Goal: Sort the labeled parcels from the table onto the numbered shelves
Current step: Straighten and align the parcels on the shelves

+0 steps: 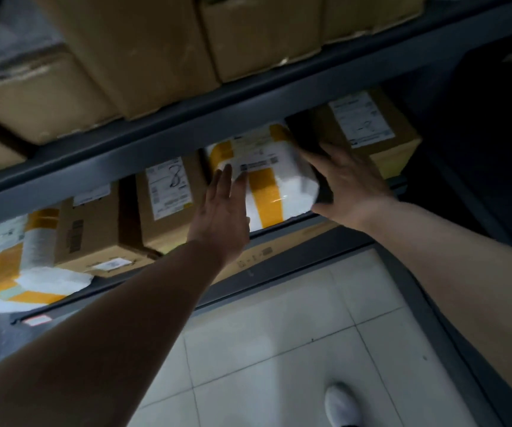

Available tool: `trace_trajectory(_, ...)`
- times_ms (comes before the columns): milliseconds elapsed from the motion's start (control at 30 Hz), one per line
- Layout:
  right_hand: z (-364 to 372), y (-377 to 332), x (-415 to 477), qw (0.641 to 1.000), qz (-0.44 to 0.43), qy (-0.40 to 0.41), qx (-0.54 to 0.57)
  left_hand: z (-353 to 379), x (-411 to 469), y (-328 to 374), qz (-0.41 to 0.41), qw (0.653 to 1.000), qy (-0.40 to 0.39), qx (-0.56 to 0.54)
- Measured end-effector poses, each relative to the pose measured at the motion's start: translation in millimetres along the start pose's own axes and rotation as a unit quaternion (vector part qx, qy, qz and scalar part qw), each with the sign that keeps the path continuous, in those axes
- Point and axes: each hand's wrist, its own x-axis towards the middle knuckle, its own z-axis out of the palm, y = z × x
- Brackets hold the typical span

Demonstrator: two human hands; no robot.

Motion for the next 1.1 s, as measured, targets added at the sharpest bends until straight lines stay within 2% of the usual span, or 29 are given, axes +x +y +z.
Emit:
trace_trajectory(100, -14, 52, -5, 0.998, 0.057, 0.019, 0.005, 2, 23, 40, 0.010, 1.000, -0.009, 0.003)
trace_trajectory(233, -21, 94, 12, 0.995, 0.088, 0.041, 0.028, 5, 58, 91, 0.051, 0.998, -0.005, 0.029)
trace_trajectory(333, -20, 108, 24, 0.993, 0.108, 0.031, 0.035, 12, 87, 125, 0.077, 0.996, -0.034, 0.044)
trace_trajectory(467, -17, 128, 30, 0.987, 0.136, -0.020, 0.085, 28, 111, 150, 0.059, 0.996, -0.066, 0.024)
trace_trajectory(633, -15, 130, 25, 0.982, 0.124, -0.022, 0.141, 33, 103, 150, 0.062, 0.996, -0.006, 0.058)
trace_trajectory(767, -14, 118, 18, 0.982, 0.115, -0.045, 0.145, 25, 91, 141, 0.058, 0.993, -0.021, 0.096)
trace_trajectory(900, -11, 108, 18, 0.977, 0.100, -0.062, 0.176, 12, 81, 129, 0.036, 0.996, -0.048, 0.070)
trace_trajectory(967, -9, 104, 17, 0.984, 0.088, -0.053, 0.145, 13, 74, 121, 0.014, 0.996, -0.061, 0.065)
trace_trajectory(1067, -2, 90, 9, 0.999, 0.039, 0.015, 0.023, 20, 62, 110, -0.073, 0.991, -0.086, 0.070)
trace_trajectory(1100, 1, 85, 7, 0.999, 0.032, 0.018, 0.014, 21, 59, 107, -0.081, 0.990, -0.091, 0.077)
